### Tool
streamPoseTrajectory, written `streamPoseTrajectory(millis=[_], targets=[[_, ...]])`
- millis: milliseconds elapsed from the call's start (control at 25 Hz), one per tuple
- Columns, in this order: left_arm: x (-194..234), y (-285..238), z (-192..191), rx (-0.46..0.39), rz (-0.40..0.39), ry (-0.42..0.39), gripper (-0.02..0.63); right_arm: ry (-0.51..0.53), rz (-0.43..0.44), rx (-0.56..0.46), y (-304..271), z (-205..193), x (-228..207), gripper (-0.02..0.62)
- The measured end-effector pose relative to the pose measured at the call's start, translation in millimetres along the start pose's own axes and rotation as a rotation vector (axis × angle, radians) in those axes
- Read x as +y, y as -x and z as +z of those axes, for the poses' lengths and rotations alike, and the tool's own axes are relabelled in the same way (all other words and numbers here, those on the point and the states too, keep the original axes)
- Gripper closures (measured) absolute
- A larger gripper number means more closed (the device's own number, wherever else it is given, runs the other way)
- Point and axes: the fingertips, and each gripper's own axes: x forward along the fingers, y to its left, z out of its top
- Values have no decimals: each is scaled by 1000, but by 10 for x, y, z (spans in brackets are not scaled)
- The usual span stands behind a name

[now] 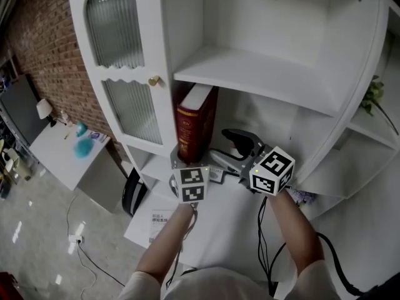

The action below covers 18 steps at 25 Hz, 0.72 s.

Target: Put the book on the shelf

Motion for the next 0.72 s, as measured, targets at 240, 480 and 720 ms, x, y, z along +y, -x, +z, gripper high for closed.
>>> streamPoseTrajectory(millis=[240, 480, 720], targets=[[-11, -38, 5, 0, 13, -9, 348, -54, 100, -57, -293, 228, -96, 246], [-16, -95, -68, 5, 30, -9, 345, 2, 85, -58, -530, 238, -104, 189], [-24, -37, -109, 25, 31, -23, 337, 32, 68, -62, -575, 216, -59, 179]])
